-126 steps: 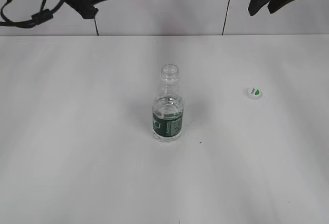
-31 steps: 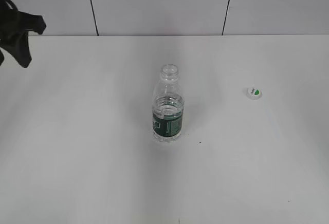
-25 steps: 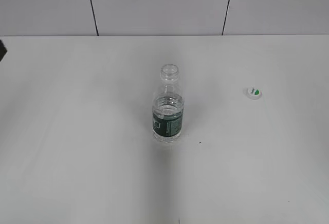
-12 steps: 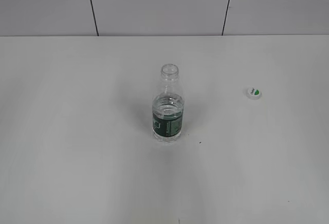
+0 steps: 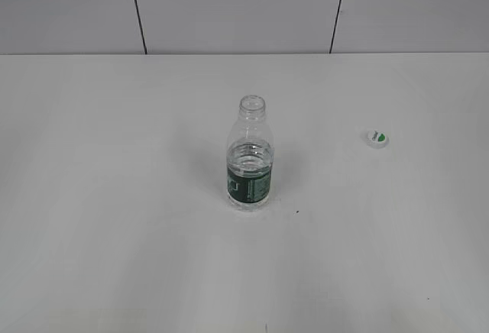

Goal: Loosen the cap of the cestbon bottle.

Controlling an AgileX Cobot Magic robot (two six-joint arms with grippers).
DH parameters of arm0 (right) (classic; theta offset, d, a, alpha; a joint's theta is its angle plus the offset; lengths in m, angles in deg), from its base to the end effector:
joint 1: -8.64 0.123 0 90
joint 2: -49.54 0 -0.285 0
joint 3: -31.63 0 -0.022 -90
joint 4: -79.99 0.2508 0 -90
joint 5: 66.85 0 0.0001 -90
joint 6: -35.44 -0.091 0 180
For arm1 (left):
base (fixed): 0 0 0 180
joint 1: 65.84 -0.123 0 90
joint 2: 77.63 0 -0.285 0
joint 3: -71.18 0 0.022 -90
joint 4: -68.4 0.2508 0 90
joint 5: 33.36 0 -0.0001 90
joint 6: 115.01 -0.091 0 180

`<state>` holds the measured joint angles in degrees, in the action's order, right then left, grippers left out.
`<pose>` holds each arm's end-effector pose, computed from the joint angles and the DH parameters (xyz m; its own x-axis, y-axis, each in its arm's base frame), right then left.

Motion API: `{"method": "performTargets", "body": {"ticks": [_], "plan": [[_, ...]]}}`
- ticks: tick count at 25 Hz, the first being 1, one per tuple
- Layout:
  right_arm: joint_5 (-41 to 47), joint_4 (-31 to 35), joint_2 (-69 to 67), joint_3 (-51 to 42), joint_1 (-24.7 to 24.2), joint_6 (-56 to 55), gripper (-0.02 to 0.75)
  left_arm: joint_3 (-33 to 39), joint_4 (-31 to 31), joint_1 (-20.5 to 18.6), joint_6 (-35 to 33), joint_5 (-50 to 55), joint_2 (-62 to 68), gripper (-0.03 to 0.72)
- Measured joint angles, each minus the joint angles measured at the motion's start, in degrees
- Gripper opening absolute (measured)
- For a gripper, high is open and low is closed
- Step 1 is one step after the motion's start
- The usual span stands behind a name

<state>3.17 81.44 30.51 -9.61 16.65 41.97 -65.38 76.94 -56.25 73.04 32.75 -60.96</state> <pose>0.0064 0.0031 0.3005 -0.6202 -0.1934 -0.7602 -0.2237 0.9725 -0.0649 0.0083 0.0111 0.2958 -0.5820 0.0183 -0.8130 0.0104 0.9998 0.0150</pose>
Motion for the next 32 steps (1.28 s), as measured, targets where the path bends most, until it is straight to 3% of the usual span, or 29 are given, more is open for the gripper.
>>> {"method": "performTargets", "body": {"ticks": [11, 18, 32], "plan": [[-5.18, -0.23, 11.46, -5.29, 0.00, 1.63, 0.414, 2.32, -0.90, 0.00, -0.05, -1.44, -9.25, 0.298], [-7.04, -0.23, 11.61, -6.24, 0.00, 1.63, 0.412, 3.96, -3.61, 0.05, -1.36, -4.42, -9.26, 0.251], [-7.26, -0.42, 11.61, -6.36, -0.47, 1.63, 0.412, 3.96, -4.05, -0.13, -1.49, -4.69, -9.26, 0.245]]}}
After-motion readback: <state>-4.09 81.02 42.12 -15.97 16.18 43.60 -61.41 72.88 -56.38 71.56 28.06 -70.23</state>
